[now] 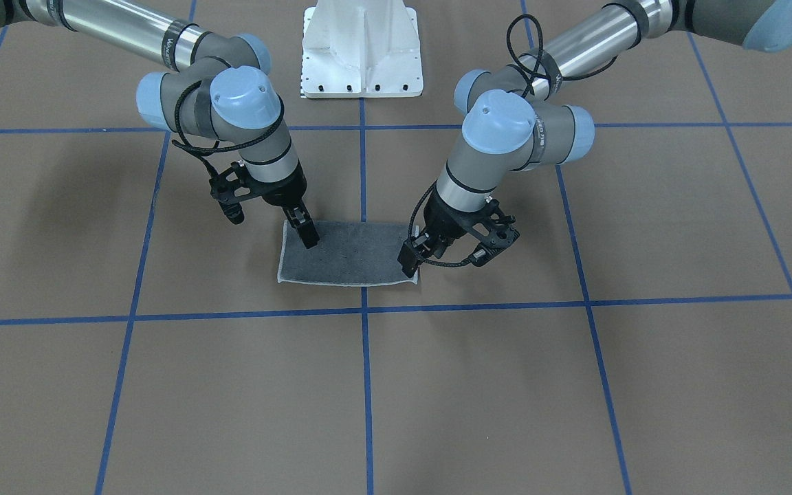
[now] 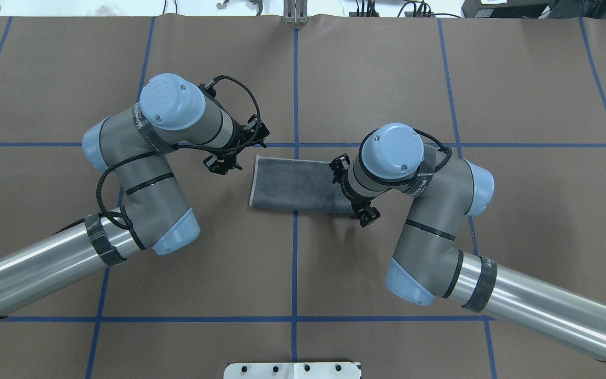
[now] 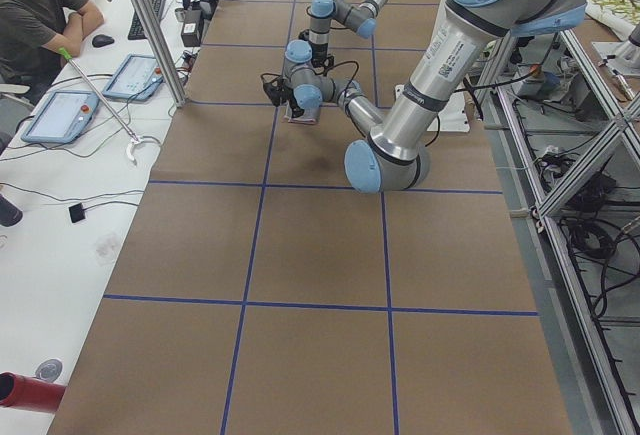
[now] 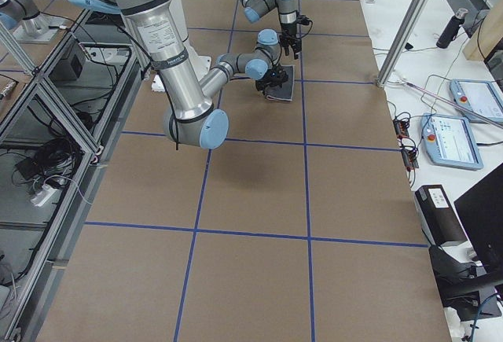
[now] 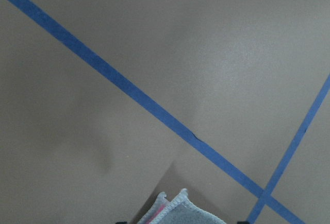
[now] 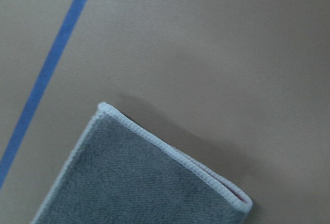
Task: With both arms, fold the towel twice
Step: 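Lower the right gripper and grasp the folded towel's end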
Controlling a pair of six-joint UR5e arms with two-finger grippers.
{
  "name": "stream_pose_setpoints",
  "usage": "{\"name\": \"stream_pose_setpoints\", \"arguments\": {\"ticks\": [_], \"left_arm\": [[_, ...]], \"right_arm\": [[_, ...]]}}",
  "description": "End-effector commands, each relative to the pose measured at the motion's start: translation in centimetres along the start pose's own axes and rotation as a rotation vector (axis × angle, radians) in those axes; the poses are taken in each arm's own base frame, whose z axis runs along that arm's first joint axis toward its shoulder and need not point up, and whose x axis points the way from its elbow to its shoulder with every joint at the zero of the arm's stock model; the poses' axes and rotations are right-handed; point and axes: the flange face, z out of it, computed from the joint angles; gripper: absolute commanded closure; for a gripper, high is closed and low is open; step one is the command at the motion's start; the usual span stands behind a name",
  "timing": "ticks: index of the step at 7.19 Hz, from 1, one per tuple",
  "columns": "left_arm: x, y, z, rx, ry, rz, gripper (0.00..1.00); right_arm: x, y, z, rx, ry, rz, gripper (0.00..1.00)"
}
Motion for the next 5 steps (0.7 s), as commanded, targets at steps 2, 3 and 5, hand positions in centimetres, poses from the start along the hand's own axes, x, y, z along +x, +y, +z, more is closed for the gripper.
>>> {"name": "stream_pose_setpoints", "arguments": {"ticks": [2, 3, 5], "left_arm": [[-0.08, -0.11, 0.0, 0.0, -0.002, -0.002, 0.23], [-0.08, -0.11, 0.0, 0.0, -0.002, -0.002, 0.23], [-0.09, 0.0, 0.03, -0.002, -0.001, -0.001, 0.23]], "right_arm": [[1.0, -0.57, 0.83, 0.018, 0.017, 0.009, 0.36], [0.95, -0.49, 0.74, 0.019, 0.017, 0.012, 0.58], [0.88, -0.33, 0.12, 0.011, 0.008, 0.01, 1.0]]}}
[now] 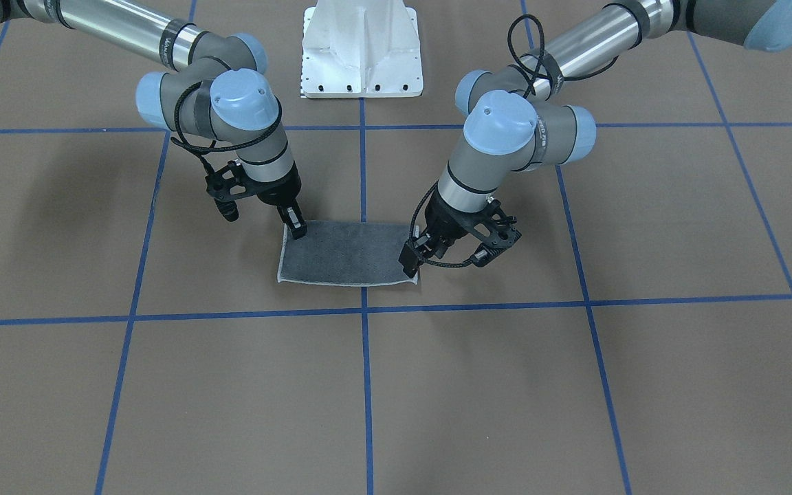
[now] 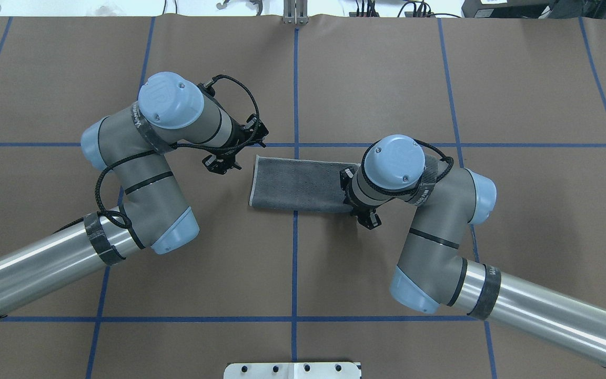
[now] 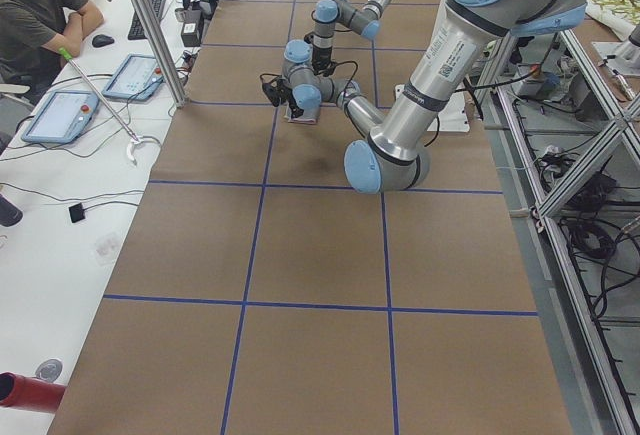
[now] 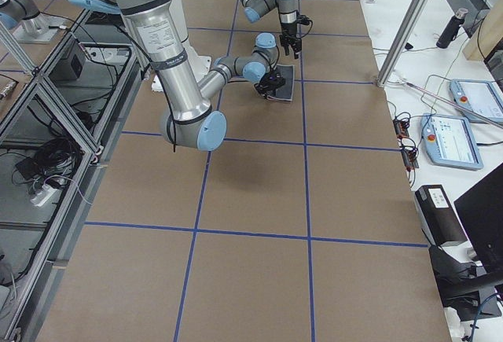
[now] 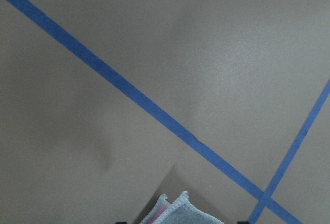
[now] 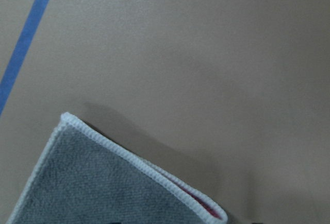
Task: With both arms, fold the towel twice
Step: 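Lower the right gripper and grasp the folded towel's end, then drag the towel end toward the robot with the right gripper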
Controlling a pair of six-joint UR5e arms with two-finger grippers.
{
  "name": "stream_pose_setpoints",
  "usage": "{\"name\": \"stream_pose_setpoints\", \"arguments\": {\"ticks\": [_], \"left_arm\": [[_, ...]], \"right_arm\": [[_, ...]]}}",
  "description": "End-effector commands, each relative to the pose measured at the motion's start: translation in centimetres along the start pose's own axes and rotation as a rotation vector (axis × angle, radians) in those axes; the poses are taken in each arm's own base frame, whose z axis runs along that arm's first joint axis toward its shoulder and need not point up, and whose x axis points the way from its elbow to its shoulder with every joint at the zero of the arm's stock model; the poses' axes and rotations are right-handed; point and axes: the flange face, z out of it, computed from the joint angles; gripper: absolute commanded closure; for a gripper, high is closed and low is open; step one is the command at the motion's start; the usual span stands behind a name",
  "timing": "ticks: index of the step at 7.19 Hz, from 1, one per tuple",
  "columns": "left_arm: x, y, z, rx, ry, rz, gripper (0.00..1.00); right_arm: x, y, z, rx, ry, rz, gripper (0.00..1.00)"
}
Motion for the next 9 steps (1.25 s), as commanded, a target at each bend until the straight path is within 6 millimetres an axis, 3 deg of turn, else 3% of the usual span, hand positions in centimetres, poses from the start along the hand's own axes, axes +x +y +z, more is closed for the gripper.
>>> {"name": "stream_pose_setpoints", "arguments": {"ticks": [1, 3, 5, 6, 9], "left_arm": [[0.0, 0.1, 0.0, -0.001, 0.002, 0.001, 0.23], [0.2, 0.1, -0.2, -0.002, 0.007, 0.002, 0.23], [0.9, 0.6, -2.4, -0.024, 0.043, 0.013, 0.23], [0.7, 0.9, -2.5, -0.04, 0.039, 0.011, 0.23], [0.3, 1.2, -2.1, -0.045, 0.025, 0.005, 0.23]], "right_arm": [[0.4, 0.0, -1.2, -0.014, -0.015, -0.005, 1.0], [0.7, 0.5, -2.2, -0.03, -0.026, -0.013, 1.0], [5.8, 3.0, -5.2, -0.114, -0.015, -0.031, 1.0], [7.7, 5.3, -4.7, -0.129, 0.022, -0.025, 1.0], [10.2, 9.7, -5.0, -0.187, 0.051, -0.042, 1.0]]}}
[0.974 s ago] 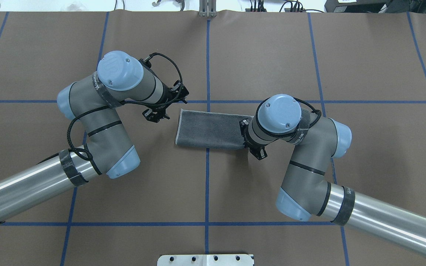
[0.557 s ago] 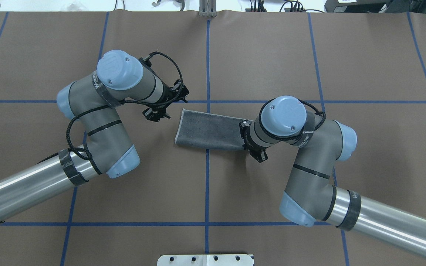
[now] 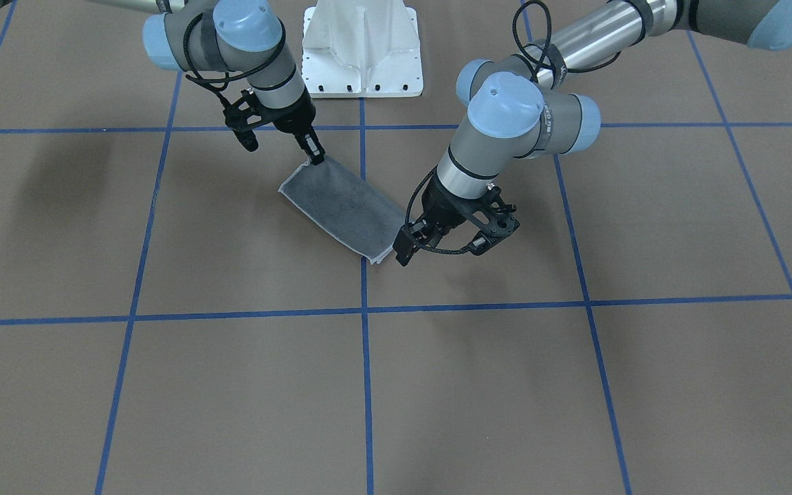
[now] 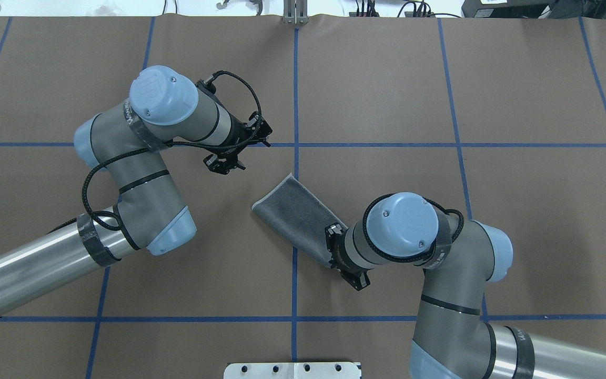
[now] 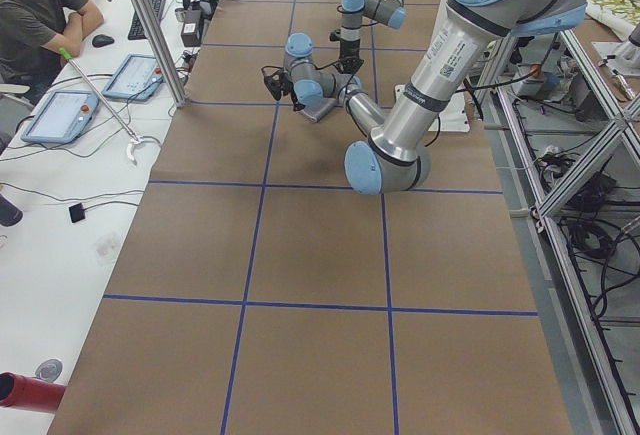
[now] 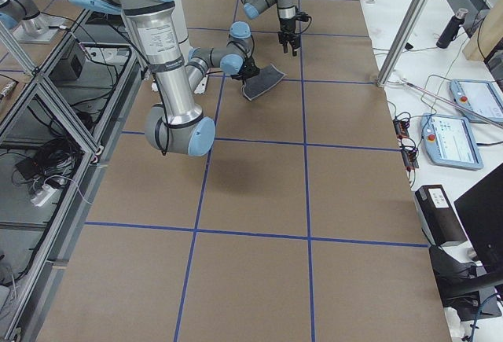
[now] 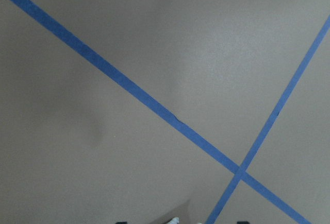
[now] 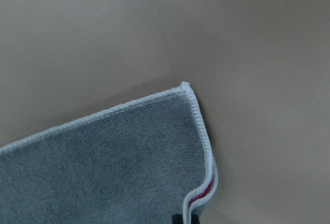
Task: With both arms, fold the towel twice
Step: 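Drag the towel end toward the robot with the right gripper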
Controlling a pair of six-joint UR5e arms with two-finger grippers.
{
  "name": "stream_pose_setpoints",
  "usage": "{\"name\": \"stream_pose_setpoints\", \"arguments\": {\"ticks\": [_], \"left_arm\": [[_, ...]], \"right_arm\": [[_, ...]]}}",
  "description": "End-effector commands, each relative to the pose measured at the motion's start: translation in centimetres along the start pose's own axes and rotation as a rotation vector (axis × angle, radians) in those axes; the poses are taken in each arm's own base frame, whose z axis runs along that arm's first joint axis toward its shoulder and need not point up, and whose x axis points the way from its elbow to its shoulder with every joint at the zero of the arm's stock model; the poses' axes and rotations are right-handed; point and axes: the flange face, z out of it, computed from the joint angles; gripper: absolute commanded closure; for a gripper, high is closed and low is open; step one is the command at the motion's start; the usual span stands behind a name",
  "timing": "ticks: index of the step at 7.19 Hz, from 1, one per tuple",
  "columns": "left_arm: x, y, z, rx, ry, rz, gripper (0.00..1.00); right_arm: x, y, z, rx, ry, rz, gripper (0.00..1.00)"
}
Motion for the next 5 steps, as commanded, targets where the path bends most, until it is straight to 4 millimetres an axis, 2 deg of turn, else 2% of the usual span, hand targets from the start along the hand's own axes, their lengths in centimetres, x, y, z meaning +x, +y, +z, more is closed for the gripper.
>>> {"name": "stream_pose_setpoints", "arguments": {"ticks": [1, 2, 3, 4, 5], "left_arm": [[-0.3, 0.1, 0.2, -0.003, -0.009, -0.005, 0.23], [-0.2, 0.2, 0.2, -0.003, -0.008, -0.006, 0.23], [-0.3, 0.4, 0.4, -0.006, -0.013, -0.006, 0.23], [-1.2, 0.2, 0.7, -0.004, -0.022, -0.008, 0.23], [-1.6, 0.7, 0.6, -0.009, -0.02, -0.003, 0.23]], "right_arm": [[1.4, 3.1, -0.4, -0.047, 0.011, -0.027, 1.0], [1.6, 4.8, -1.0, -0.075, 0.007, -0.034, 0.9], [1.6, 5.2, -1.1, -0.077, 0.006, -0.034, 0.01], [1.6, 5.2, -1.2, -0.079, 0.003, -0.034, 0.0], [0.2, 3.8, -2.4, -0.073, -0.023, -0.018, 0.0]]}}
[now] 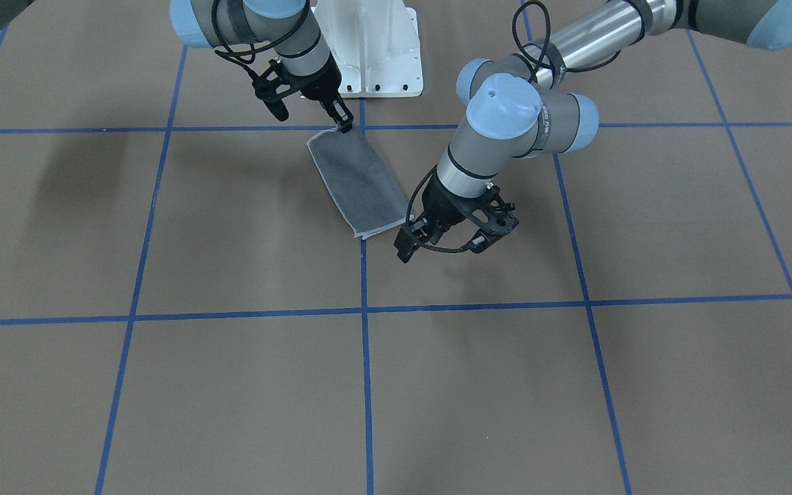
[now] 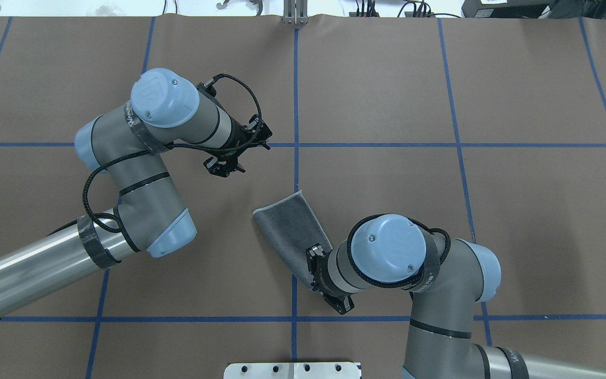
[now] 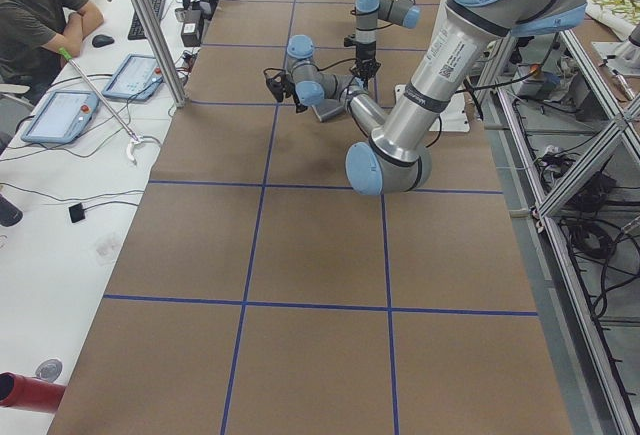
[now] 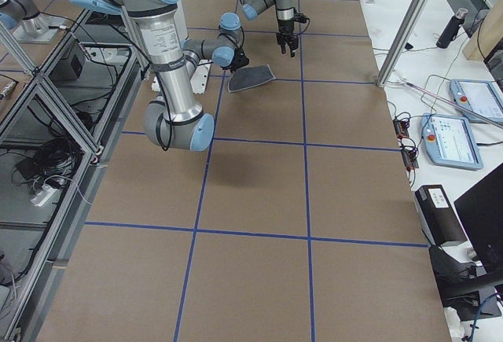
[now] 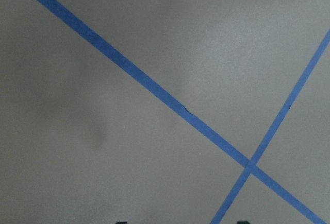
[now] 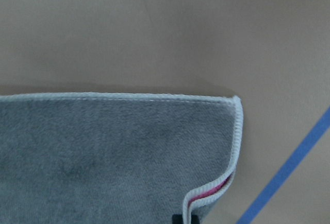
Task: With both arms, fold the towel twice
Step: 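Drag the towel end toward the robot with the right gripper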
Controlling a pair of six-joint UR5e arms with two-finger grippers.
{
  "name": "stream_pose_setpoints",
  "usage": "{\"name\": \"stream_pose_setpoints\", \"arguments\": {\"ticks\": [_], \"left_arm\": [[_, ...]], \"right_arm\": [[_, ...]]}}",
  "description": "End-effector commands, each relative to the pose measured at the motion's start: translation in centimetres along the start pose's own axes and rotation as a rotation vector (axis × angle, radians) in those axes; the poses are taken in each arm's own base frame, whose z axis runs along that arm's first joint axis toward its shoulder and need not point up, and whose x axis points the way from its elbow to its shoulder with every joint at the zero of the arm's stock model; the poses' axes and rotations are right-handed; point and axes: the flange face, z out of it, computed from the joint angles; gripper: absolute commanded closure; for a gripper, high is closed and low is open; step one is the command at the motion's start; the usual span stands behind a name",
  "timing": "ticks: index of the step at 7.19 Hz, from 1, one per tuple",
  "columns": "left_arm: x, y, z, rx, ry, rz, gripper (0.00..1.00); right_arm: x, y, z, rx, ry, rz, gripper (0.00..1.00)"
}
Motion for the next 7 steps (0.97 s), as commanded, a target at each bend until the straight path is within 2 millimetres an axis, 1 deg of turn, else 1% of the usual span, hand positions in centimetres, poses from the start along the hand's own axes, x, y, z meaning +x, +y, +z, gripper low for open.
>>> {"name": "stream_pose_setpoints", "arguments": {"ticks": [1, 2, 3, 4, 5, 6, 7], "left_arm": [[-1.6, 2.2, 0.1, -0.026, -0.003, 0.019, 0.24], [-3.0, 4.0, 0.8, -0.047, -0.018, 0.033, 0.28], [-3.8, 5.3, 1.5, -0.062, -0.032, 0.043, 0.31], [-5.1, 6.9, 2.7, -0.079, -0.056, 0.054, 0.34], [-5.4, 7.5, 3.0, -0.081, -0.061, 0.06, 0.37], [-5.6, 7.5, 3.2, -0.081, -0.065, 0.067, 0.4], [-5.8, 7.4, 3.3, -0.08, -0.068, 0.069, 0.4]], "right_arm": [[-2.4, -2.3, -2.4, 0.013, -0.05, 0.027, 0.0], [-3.5, -3.7, -3.2, 0.031, -0.071, 0.033, 0.0], [-4.8, -5.4, -4.0, 0.043, -0.083, 0.05, 0.0], [-4.9, -6.2, -3.8, 0.053, -0.077, 0.023, 0.0], [-4.9, -6.3, -3.4, 0.059, -0.072, 0.016, 0.0], [-4.9, -6.4, -3.1, 0.062, -0.068, 0.016, 0.0], [-4.9, -6.5, -3.0, 0.063, -0.065, 0.017, 0.0]]}}
